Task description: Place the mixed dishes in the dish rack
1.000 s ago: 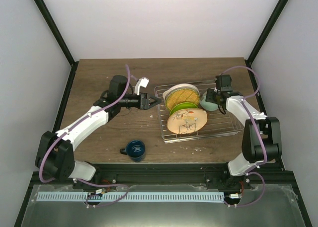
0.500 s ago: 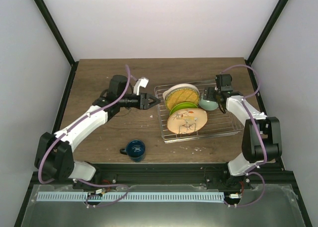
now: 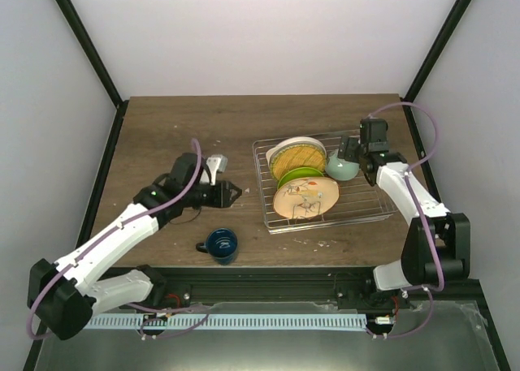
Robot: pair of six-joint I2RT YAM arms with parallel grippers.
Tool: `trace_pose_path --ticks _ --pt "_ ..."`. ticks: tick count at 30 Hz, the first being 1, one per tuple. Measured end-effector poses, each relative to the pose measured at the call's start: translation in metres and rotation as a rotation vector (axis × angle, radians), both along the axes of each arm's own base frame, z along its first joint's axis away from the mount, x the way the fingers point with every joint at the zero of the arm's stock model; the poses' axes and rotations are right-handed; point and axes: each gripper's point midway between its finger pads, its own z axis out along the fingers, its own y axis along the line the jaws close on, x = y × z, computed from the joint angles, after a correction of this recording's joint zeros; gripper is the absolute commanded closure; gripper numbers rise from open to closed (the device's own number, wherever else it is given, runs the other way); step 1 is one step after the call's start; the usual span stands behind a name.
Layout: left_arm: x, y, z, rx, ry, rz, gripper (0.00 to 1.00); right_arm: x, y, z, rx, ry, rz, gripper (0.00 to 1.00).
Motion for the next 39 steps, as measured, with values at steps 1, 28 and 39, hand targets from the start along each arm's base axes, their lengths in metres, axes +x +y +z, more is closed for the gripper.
trace_pose_path --ticks 1,28,39 --pt "-0.006 0.003 -0.010 0.028 0.025 0.010 0.60 -0.002 0.000 -0.001 -0.001 0.004 -0.001 0.05" --pt "-0.135 0.018 -0.087 0.562 0.270 -0.106 0.57 -0.027 -0.005 -0.005 0.006 0.024 -0.023 0.03" --pt "-0.149 0.025 -0.125 0.728 0.332 -0.150 0.57 -0.027 -0.005 -0.004 0.006 0.024 -0.023 0.03"
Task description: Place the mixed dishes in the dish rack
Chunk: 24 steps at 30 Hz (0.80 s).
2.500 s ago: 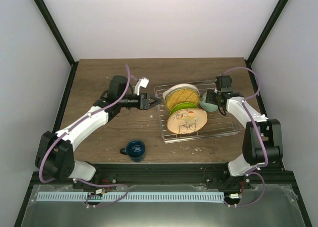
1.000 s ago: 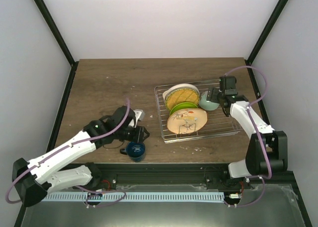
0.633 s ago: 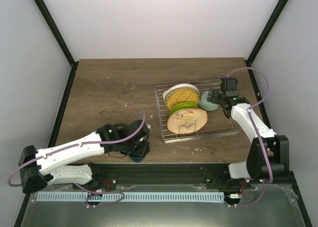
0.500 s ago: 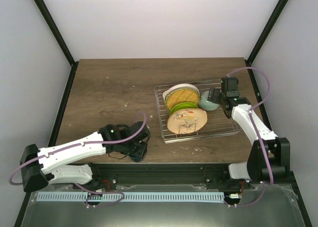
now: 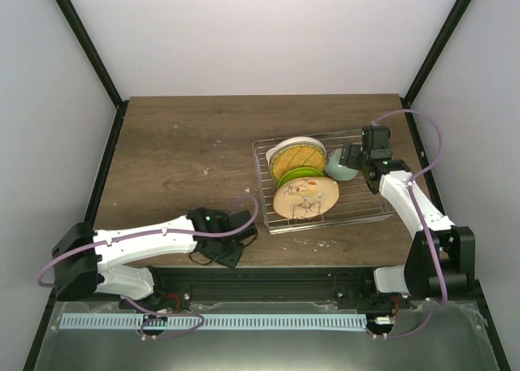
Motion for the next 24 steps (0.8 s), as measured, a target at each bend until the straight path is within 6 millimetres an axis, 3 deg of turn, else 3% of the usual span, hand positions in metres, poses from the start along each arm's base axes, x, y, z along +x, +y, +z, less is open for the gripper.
trace_pose_path --ticks 9,16,24 --pt "-0.003 -0.007 -0.013 0.007 0.019 -0.032 0.76 0.000 0.000 0.000 0.000 0.000 0.000 0.03" --pt "-0.010 -0.011 -0.026 0.025 0.053 -0.052 1.00 0.000 0.000 0.000 -0.001 0.000 0.000 0.02" --pt "-0.009 -0.012 -0.024 0.018 0.043 -0.057 1.00 -0.004 0.000 -0.002 -0.001 0.007 0.000 0.02"
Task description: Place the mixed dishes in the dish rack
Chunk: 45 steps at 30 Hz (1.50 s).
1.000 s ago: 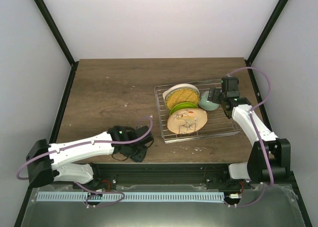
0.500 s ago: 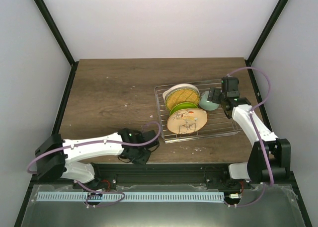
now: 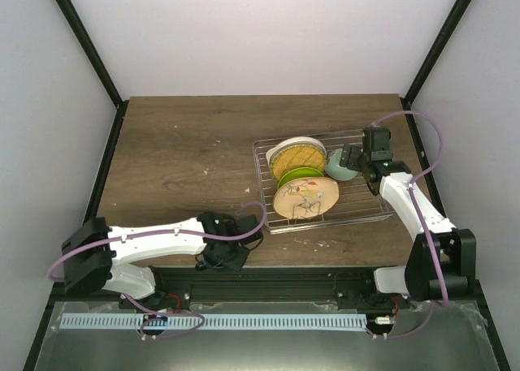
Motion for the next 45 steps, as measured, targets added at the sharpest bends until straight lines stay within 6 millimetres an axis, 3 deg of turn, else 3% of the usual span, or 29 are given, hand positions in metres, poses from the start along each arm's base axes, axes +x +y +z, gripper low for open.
trace_pose_path --ticks 5,12,17,21,25,30,34,39,45 --pt "0.016 -0.015 0.033 -0.113 -0.074 0.009 1.00 -0.003 0.005 0.009 0.023 -0.029 0.026 0.02" --pt "0.074 -0.016 0.123 -0.457 -0.250 0.141 1.00 -0.015 0.032 0.032 0.133 -0.117 0.157 0.03" --pt "0.111 -0.018 0.177 -0.671 -0.336 0.188 0.99 -0.024 0.065 0.051 0.254 -0.181 0.315 0.03" --pt "0.136 -0.027 0.200 -0.807 -0.355 0.196 1.00 -0.039 0.095 0.067 0.360 -0.233 0.484 0.02" --pt "0.161 -0.040 0.210 -0.914 -0.327 0.182 1.00 -0.062 0.122 0.083 0.465 -0.294 0.654 0.00" --pt "0.189 -0.049 0.230 -1.052 -0.310 0.158 1.00 -0.090 0.146 0.102 0.581 -0.350 0.829 0.00" --pt "0.196 -0.059 0.263 -1.163 -0.337 0.097 1.00 -0.108 0.161 0.108 0.698 -0.374 0.945 0.02" --pt "0.188 -0.071 0.308 -1.339 -0.341 0.000 1.00 -0.121 0.174 0.101 0.790 -0.346 1.014 0.06" --pt "0.185 -0.080 0.325 -1.463 -0.289 -0.048 1.00 -0.130 0.200 0.108 0.805 -0.366 1.118 0.10"
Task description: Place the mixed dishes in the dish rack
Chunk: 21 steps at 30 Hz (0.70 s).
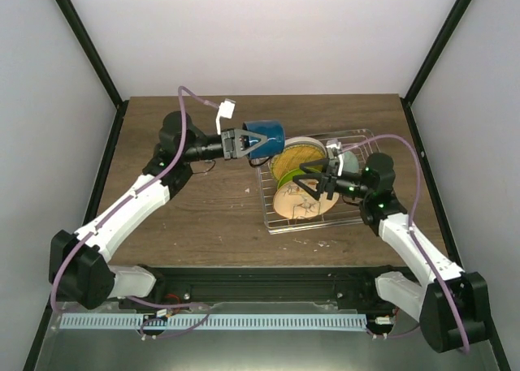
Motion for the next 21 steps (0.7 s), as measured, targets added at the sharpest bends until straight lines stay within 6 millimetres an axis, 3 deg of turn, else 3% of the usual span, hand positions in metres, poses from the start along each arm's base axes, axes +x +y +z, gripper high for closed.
trace_pose_path --ticks 12,21 --pt "-0.017 -0.013 0.005 -0.049 0.020 -0.085 1.00 0.010 0.038 0.007 0.024 -0.037 0.085 0.25" --pt "-0.020 -0.016 -0.008 -0.048 0.048 -0.095 1.00 0.017 0.047 0.011 0.050 -0.038 0.085 0.39"
